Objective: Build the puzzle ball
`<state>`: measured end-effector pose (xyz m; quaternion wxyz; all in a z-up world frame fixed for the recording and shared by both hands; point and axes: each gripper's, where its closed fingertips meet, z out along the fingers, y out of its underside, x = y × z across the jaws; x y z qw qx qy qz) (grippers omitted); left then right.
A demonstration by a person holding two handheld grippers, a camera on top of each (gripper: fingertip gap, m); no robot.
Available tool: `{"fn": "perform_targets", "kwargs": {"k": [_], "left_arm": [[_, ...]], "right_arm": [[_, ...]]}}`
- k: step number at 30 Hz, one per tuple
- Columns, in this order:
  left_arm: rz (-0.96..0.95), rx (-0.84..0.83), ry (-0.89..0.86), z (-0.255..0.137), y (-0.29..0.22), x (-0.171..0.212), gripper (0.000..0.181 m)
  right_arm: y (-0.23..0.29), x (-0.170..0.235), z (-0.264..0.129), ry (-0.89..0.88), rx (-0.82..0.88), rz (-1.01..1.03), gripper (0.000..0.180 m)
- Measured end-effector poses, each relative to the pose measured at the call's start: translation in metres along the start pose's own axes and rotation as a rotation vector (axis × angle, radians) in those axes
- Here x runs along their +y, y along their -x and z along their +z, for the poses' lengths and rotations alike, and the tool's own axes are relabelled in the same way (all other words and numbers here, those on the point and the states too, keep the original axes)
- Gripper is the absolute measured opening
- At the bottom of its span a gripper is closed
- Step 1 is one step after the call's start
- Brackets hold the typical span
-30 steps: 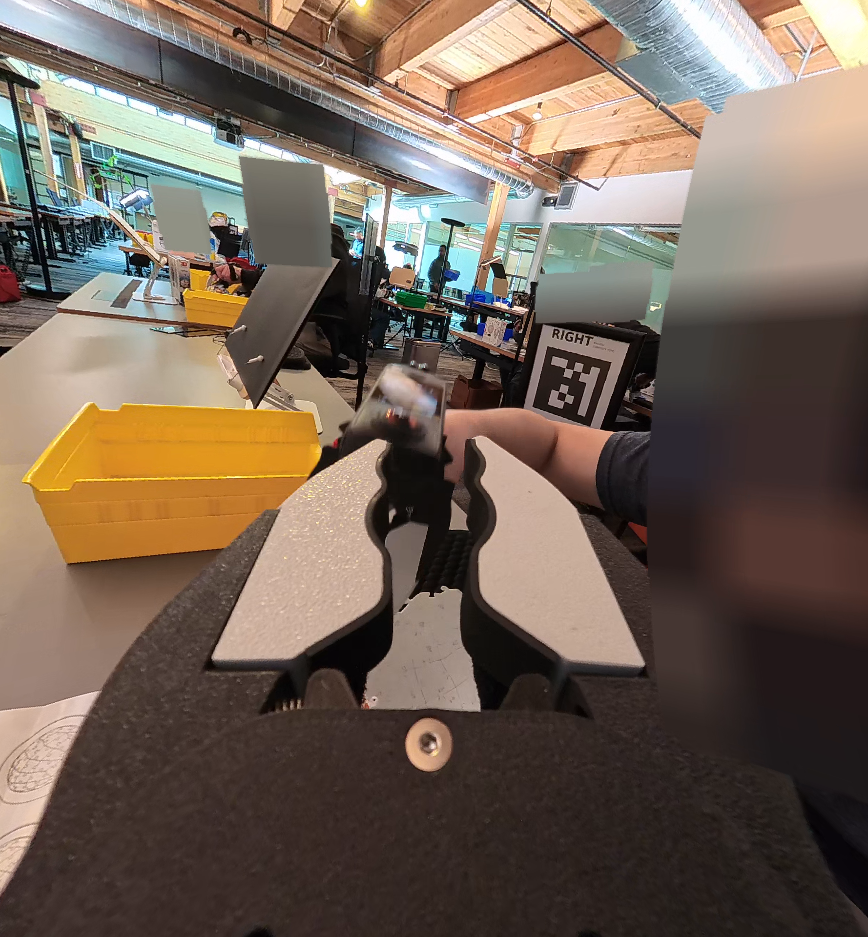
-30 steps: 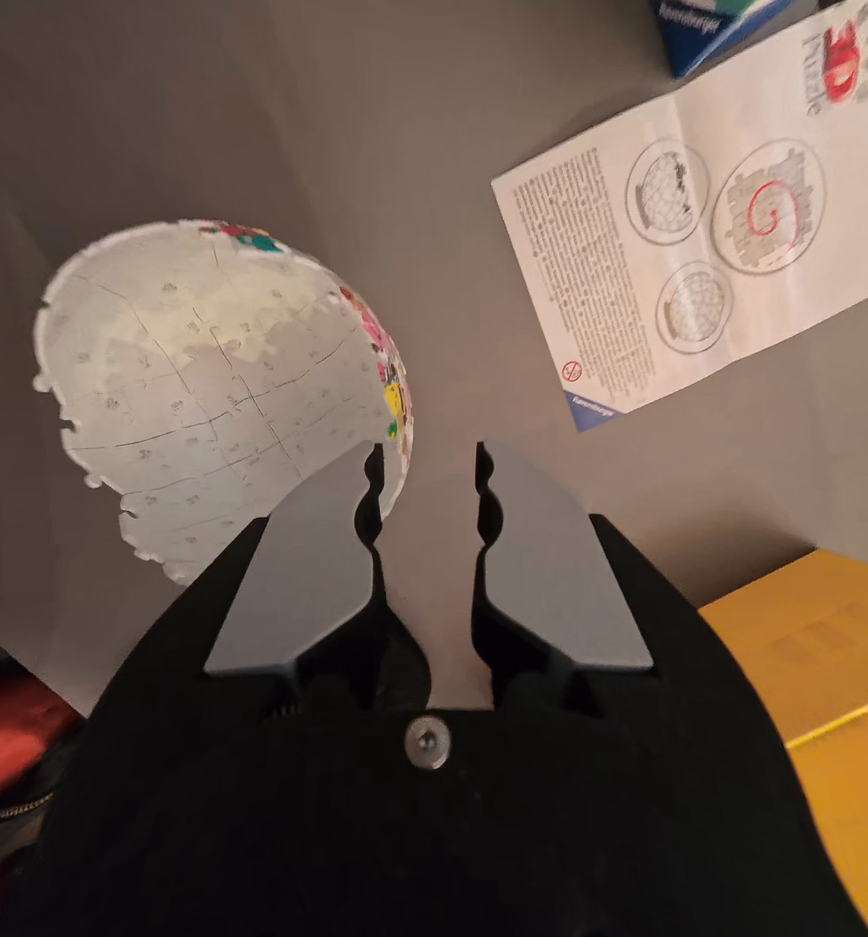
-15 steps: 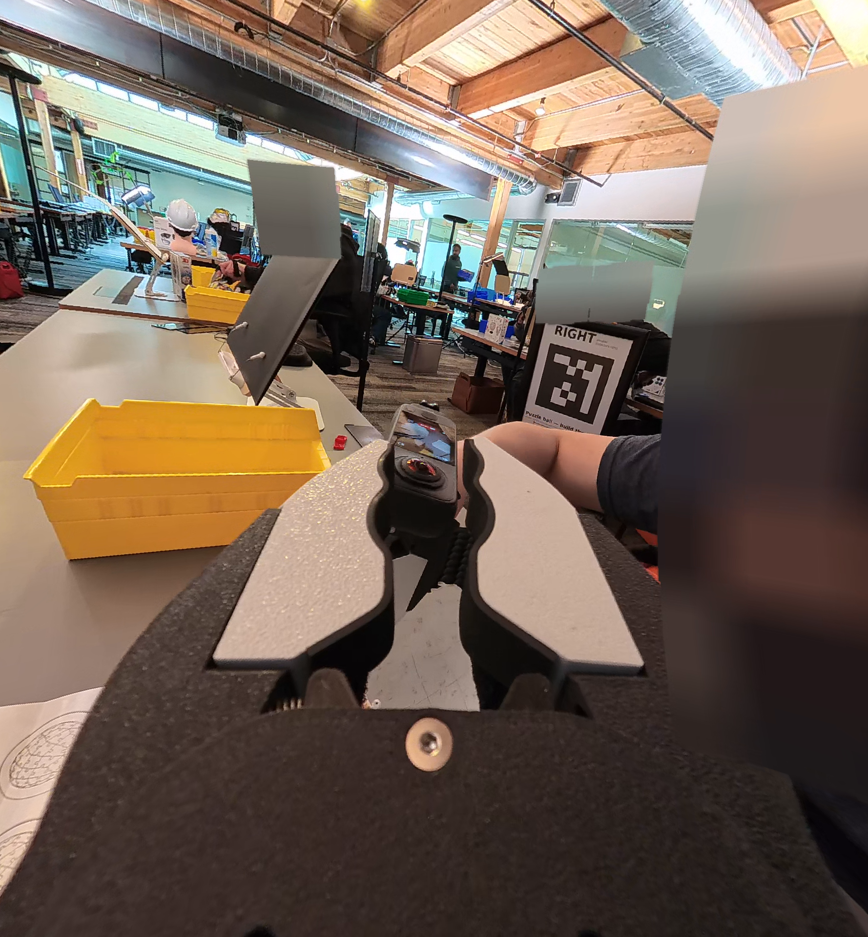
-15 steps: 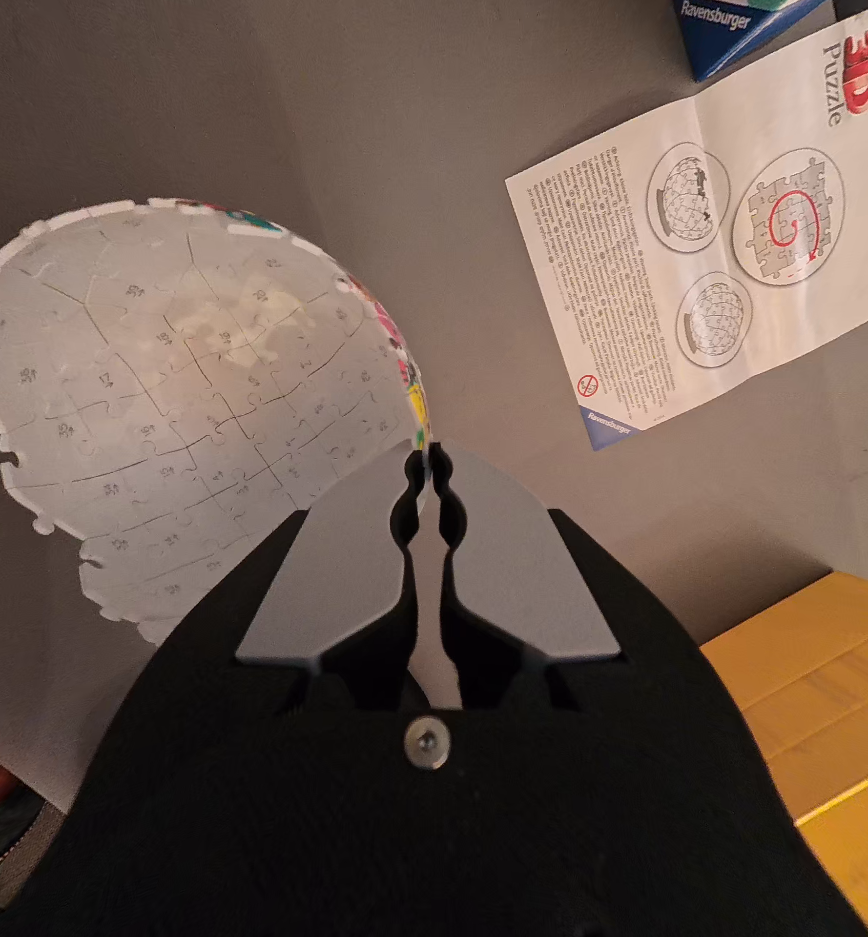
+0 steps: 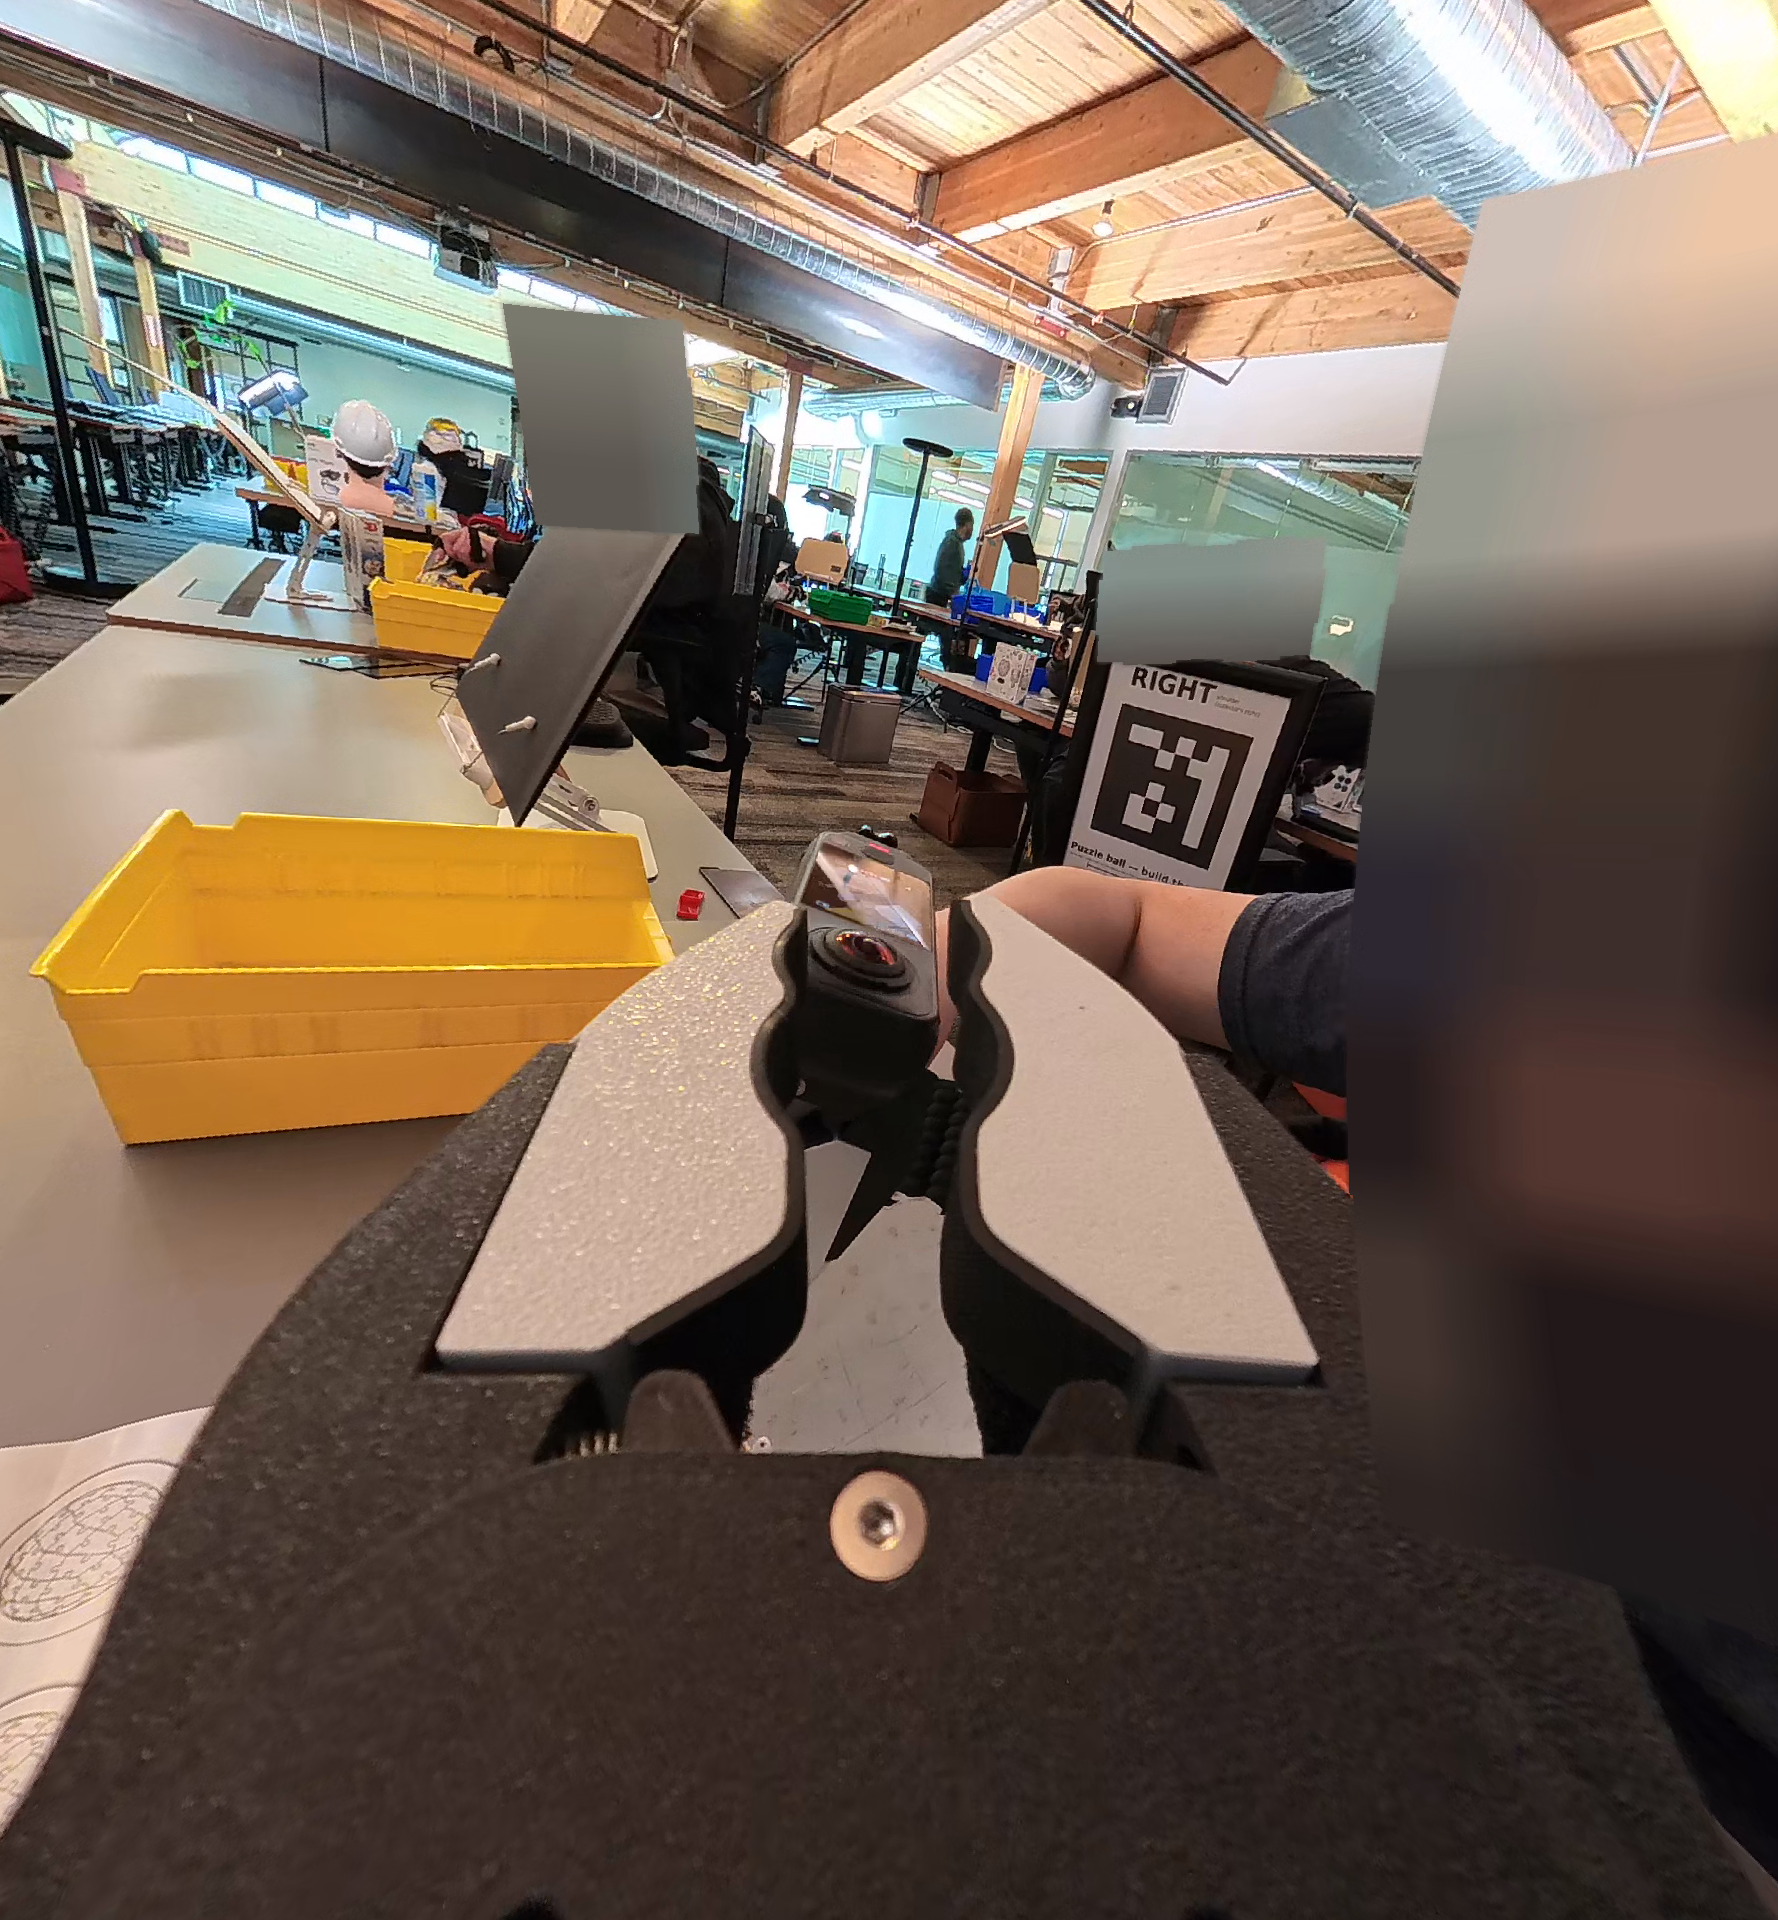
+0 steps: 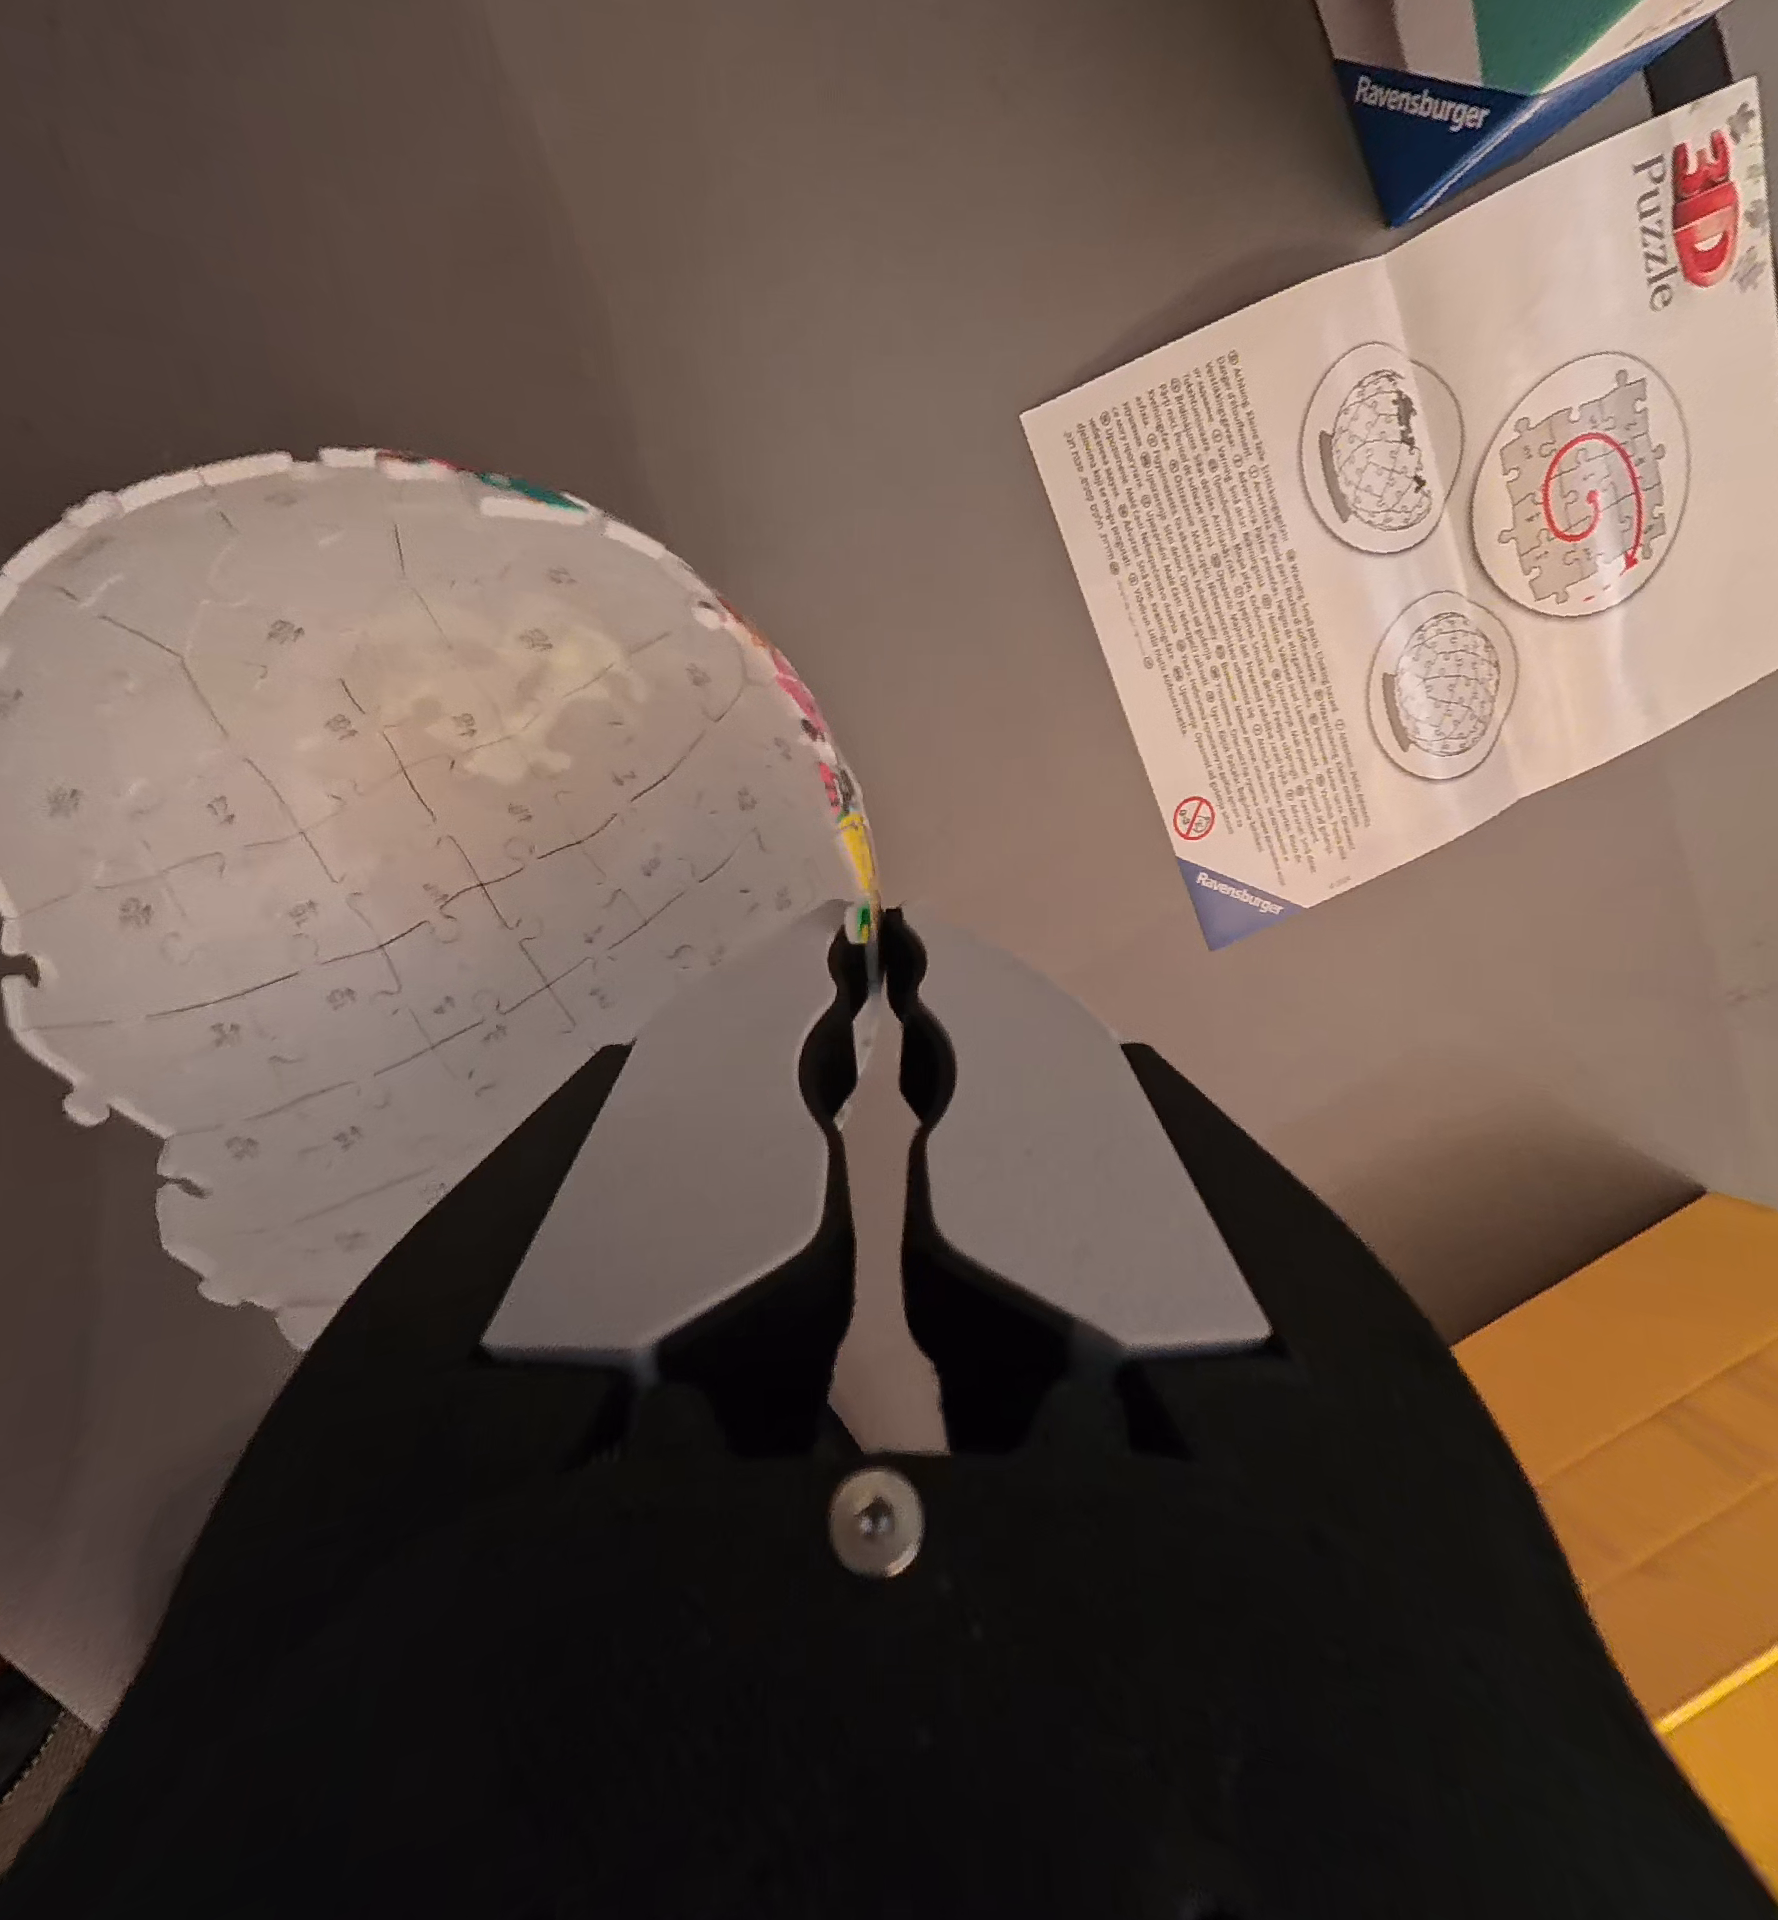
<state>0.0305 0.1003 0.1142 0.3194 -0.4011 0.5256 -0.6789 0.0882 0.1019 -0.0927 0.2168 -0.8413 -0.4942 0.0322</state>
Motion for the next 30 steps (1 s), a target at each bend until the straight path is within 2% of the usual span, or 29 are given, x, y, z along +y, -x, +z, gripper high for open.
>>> {"fn": "perform_targets", "kwargs": {"k": [7, 8, 9, 12, 19, 30], "left_arm": [[-0.001, 0.002, -0.001, 0.001, 0.0, 0.0, 0.025], [-0.001, 0.003, 0.002, 0.001, 0.0, 0.001, 0.025], [-0.001, 0.003, 0.004, 0.002, 0.0, 0.001, 0.025], [-0.002, 0.004, 0.005, 0.002, 0.0, 0.002, 0.025], [0.002, 0.0, 0.007, 0.001, 0.0, 0.002, 0.025], [0.001, 0.002, 0.011, 0.003, 0.0, 0.003, 0.024]], "right_arm": [[0.001, 0.0, 0.001, 0.002, -0.012, -0.016, 0.006], [0.002, 0.003, 0.003, 0.036, -0.026, -0.005, 0.022], [0.003, 0.005, 0.005, 0.062, -0.041, 0.008, 0.03], [0.002, 0.004, 0.012, 0.069, -0.061, 0.003, 0.028], [0.007, 0.002, 0.018, 0.07, -0.113, -0.009, 0.008], [0.002, -0.001, 0.015, 0.07, -0.056, -0.024, 0.011]]}}
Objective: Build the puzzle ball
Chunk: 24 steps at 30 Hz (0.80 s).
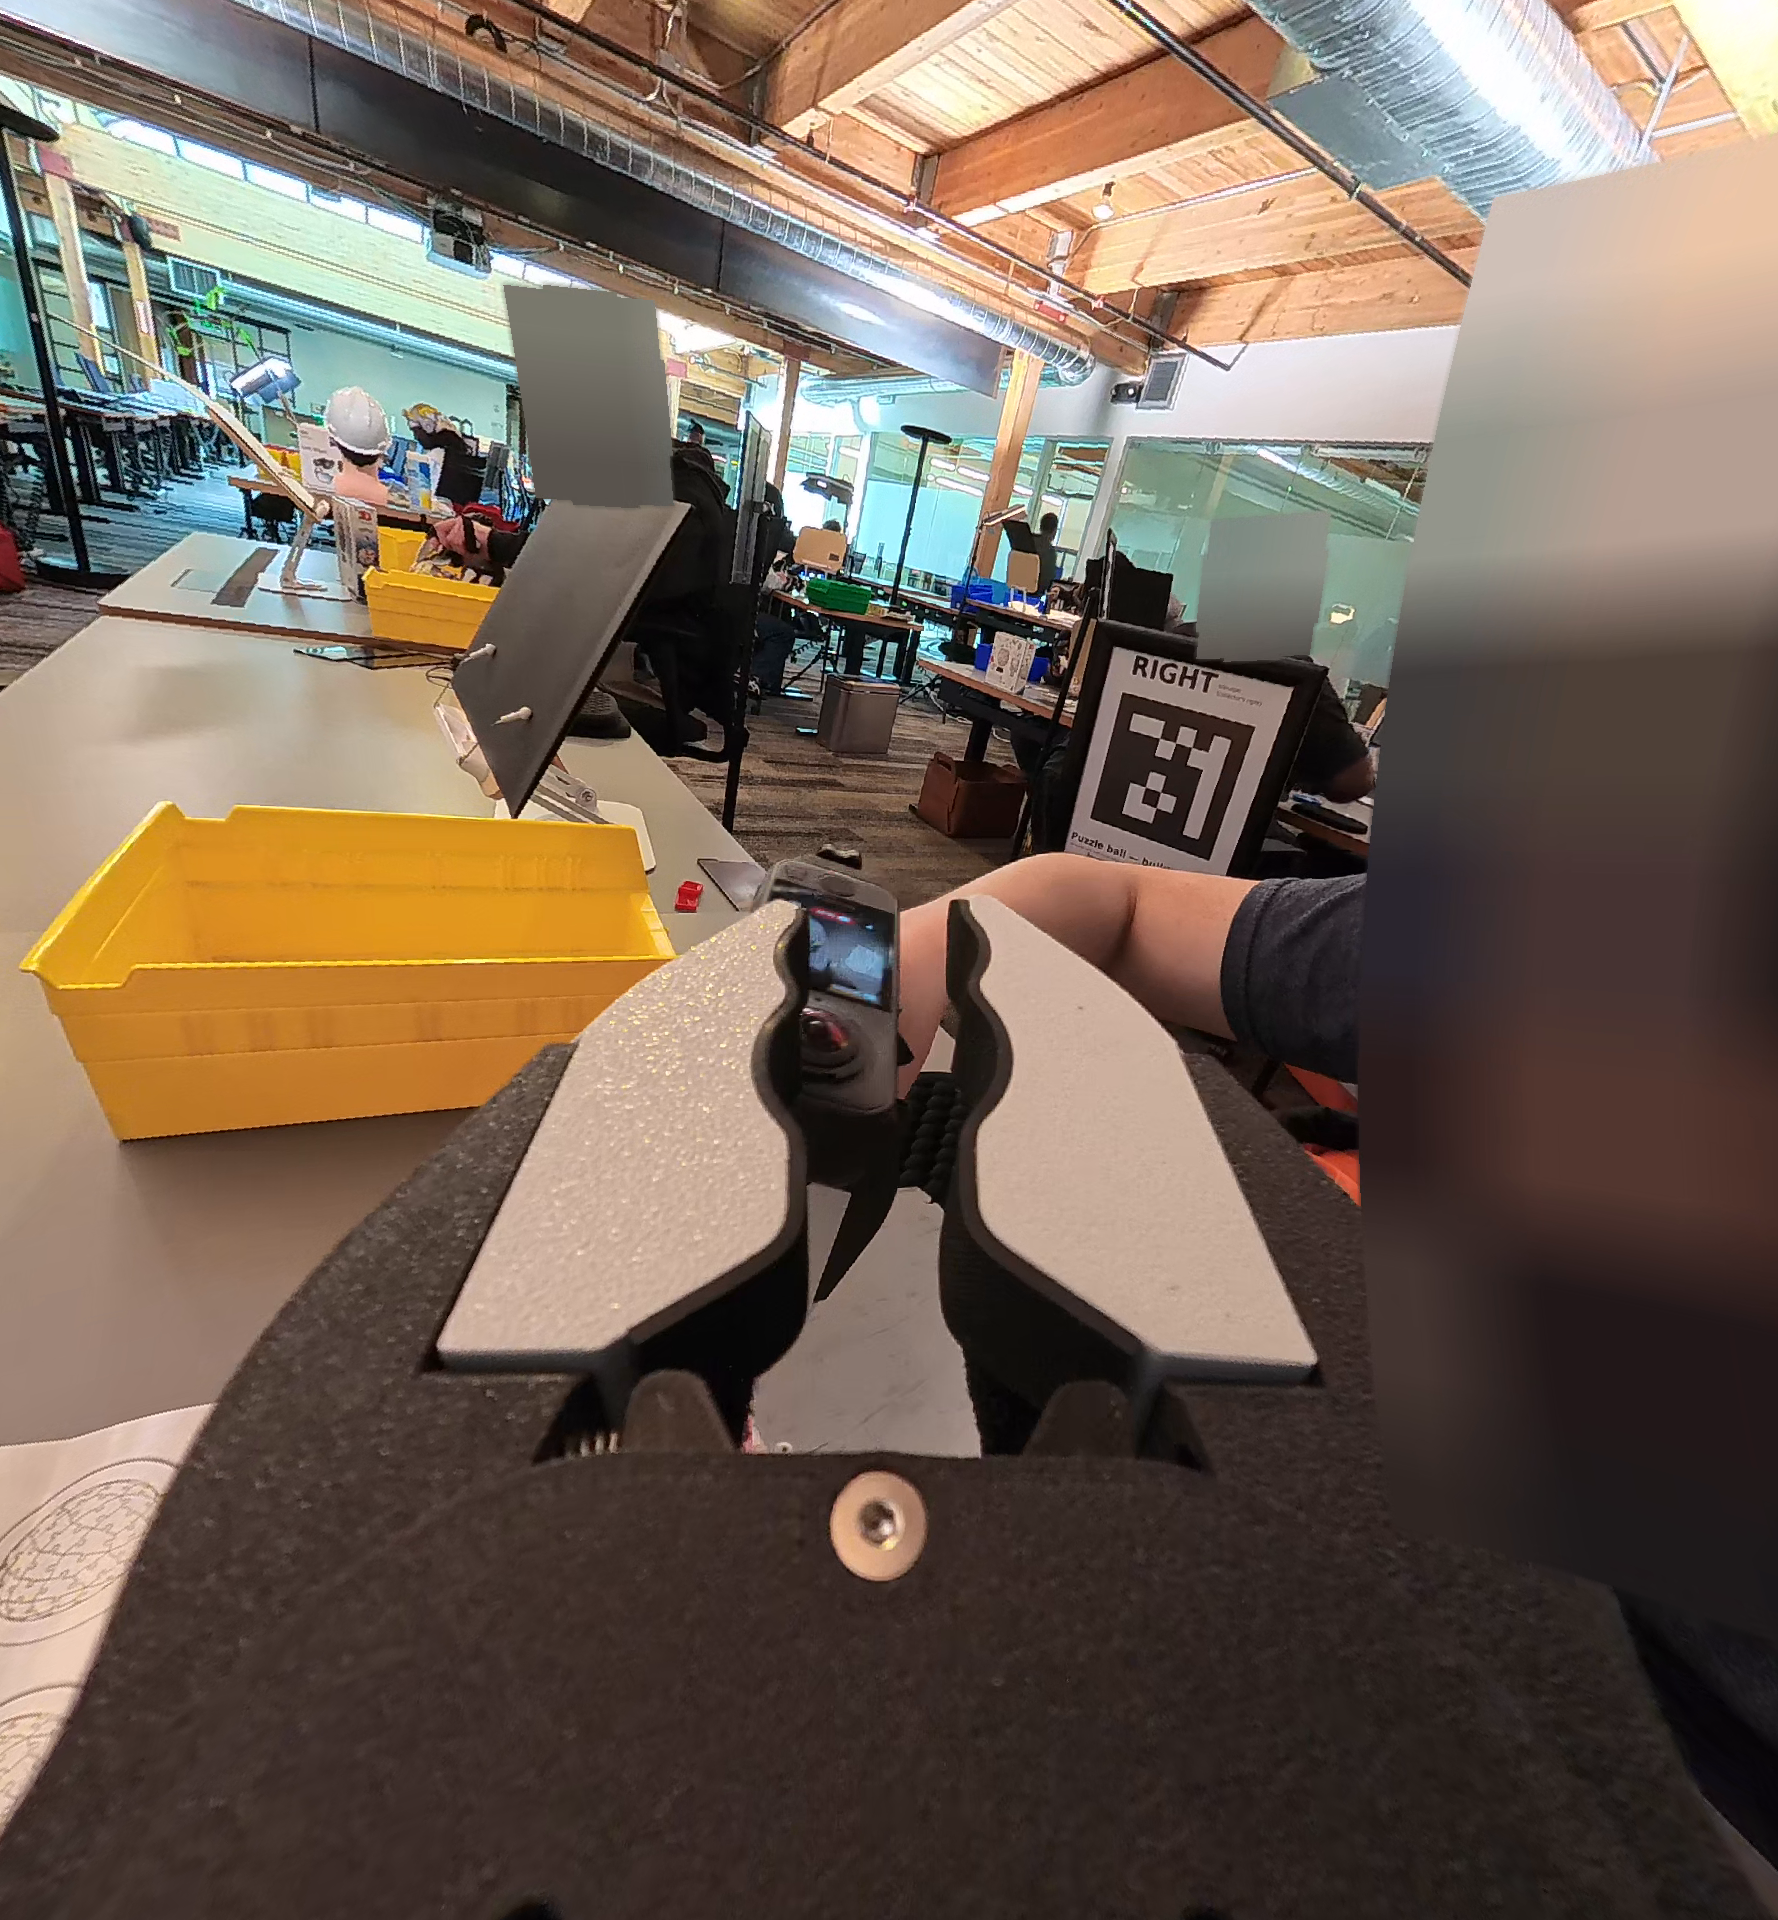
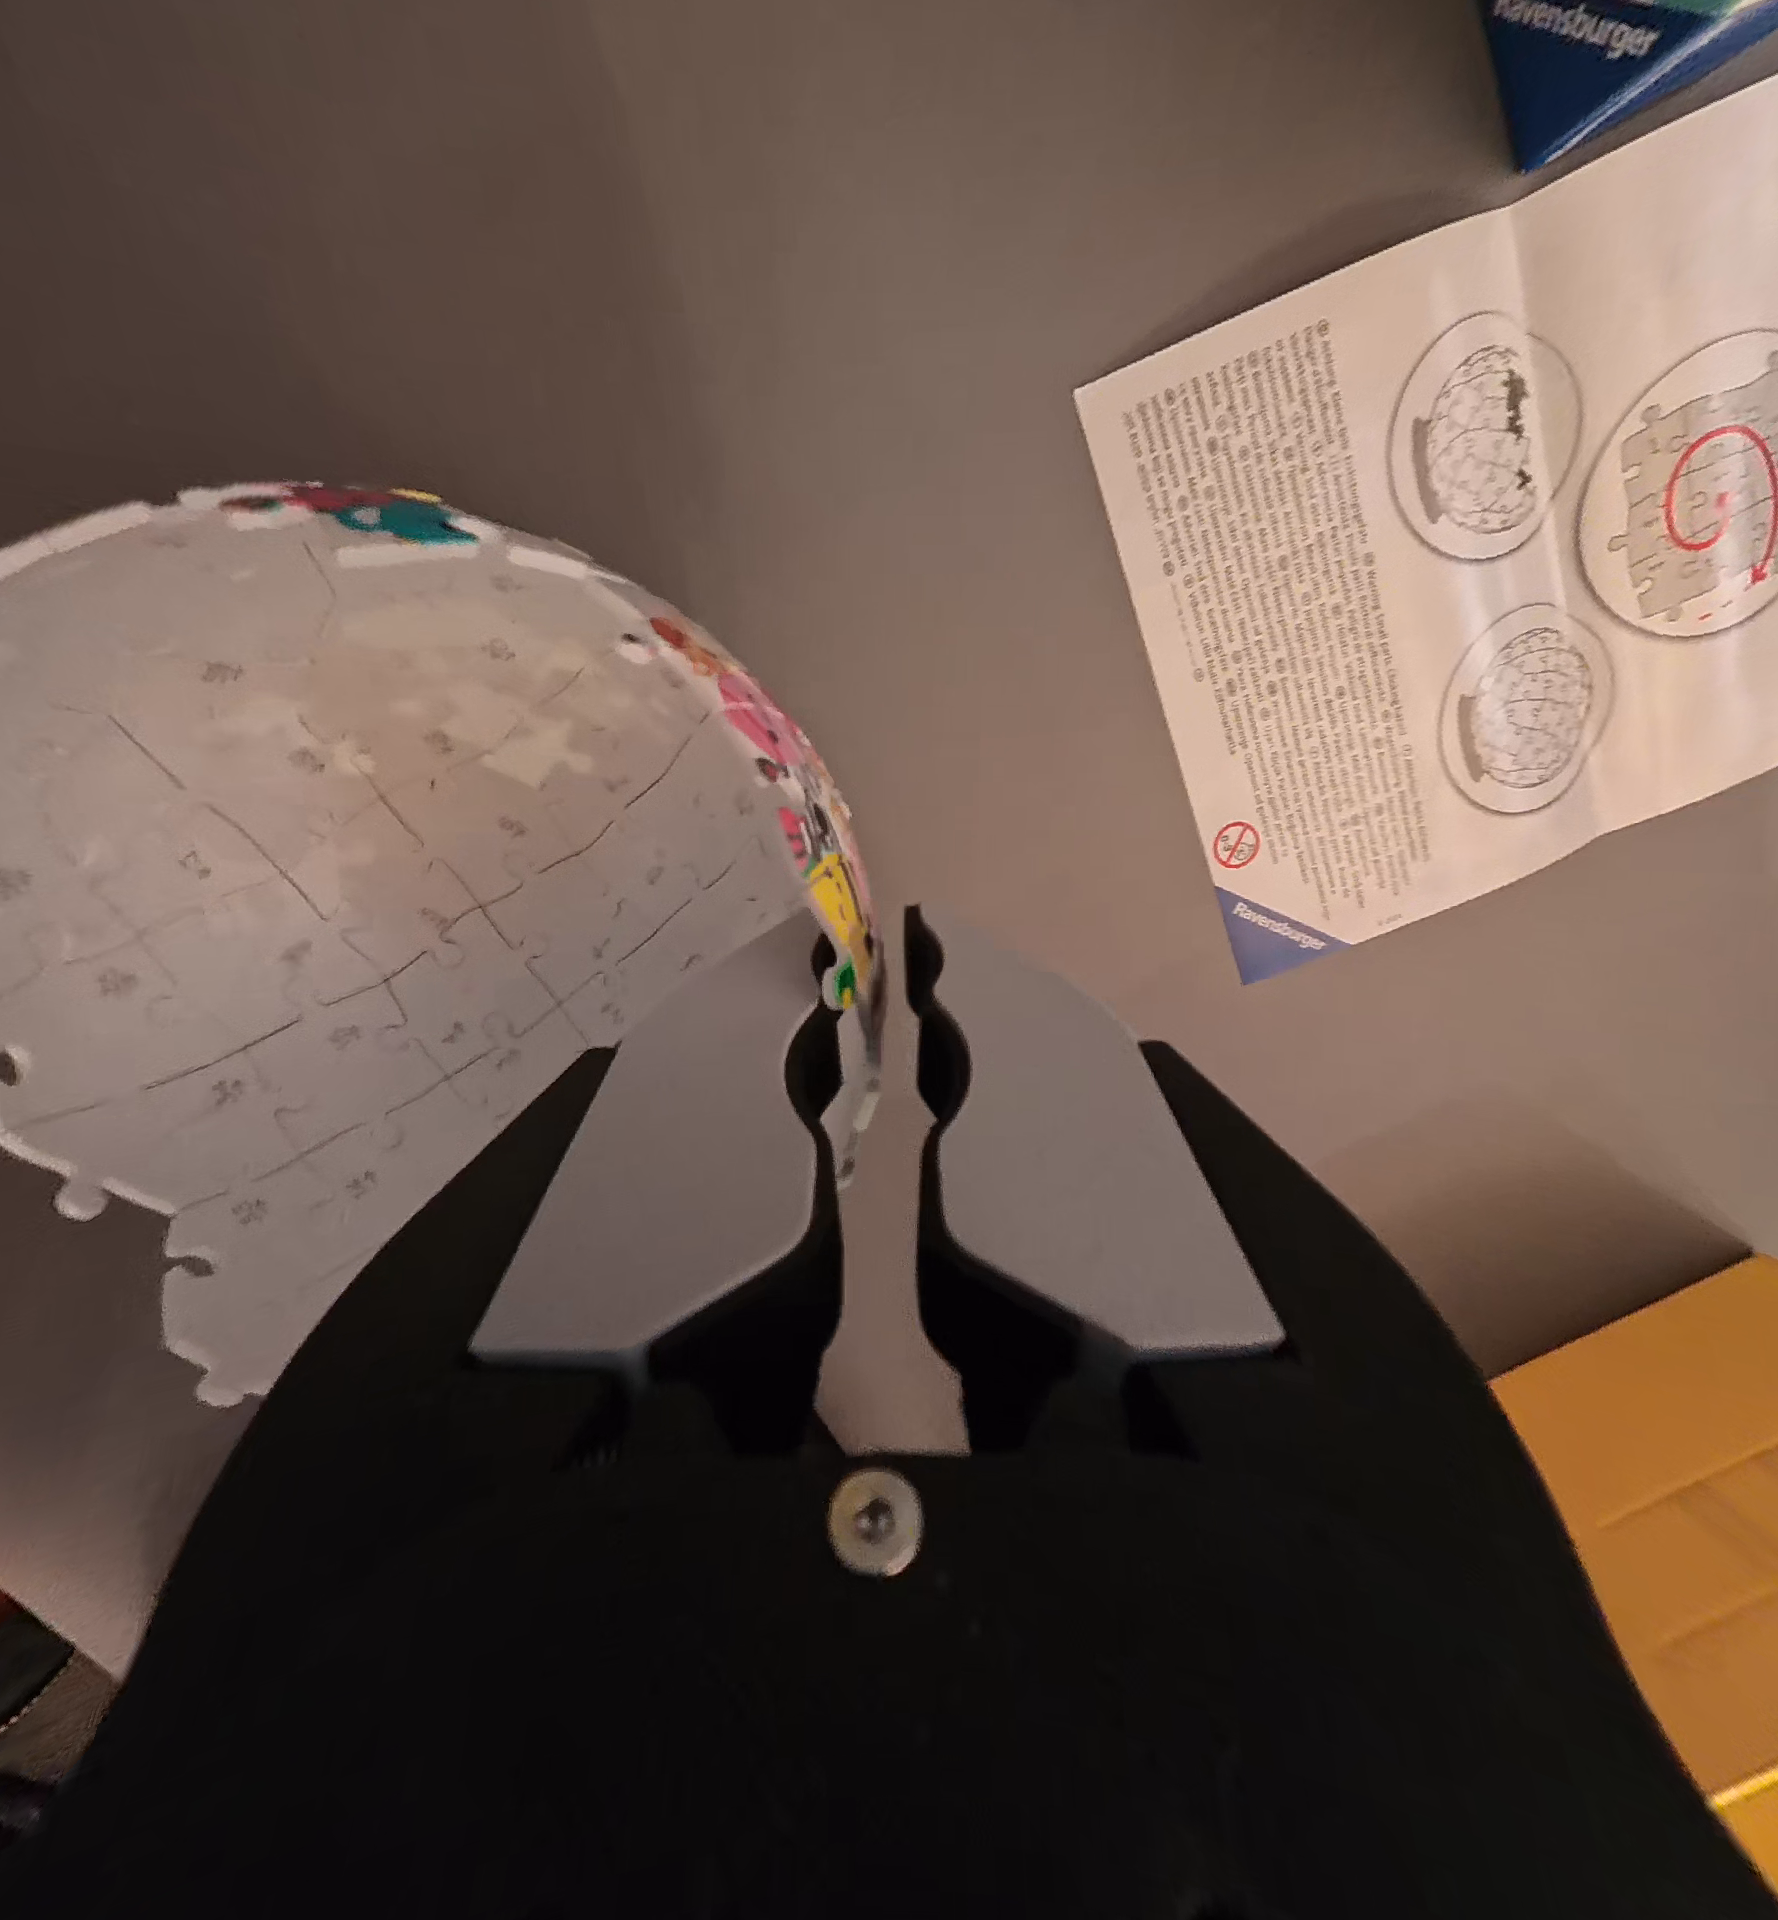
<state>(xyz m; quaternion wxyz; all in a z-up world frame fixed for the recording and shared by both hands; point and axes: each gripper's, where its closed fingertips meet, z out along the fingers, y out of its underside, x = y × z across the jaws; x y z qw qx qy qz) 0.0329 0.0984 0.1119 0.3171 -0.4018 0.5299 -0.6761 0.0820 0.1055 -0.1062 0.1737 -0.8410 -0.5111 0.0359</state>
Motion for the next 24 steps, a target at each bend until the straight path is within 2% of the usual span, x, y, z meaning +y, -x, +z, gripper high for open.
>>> {"fn": "perform_targets", "kwargs": {"k": [17, 21, 24], "left_arm": [[0.009, -0.002, 0.007, 0.001, -0.001, 0.001, 0.024], [0.009, 0.0, 0.007, 0.001, -0.001, 0.001, 0.023], [0.007, 0.0, 0.01, 0.001, -0.001, 0.002, 0.024]], "right_arm": [[0.004, 0.004, -0.003, 0.047, -0.005, -0.03, 0.006], [-0.002, -0.004, -0.005, 0.01, 0.072, -0.074, 0.012], [-0.001, -0.007, -0.005, -0.001, 0.065, -0.086, 0.007]]}}
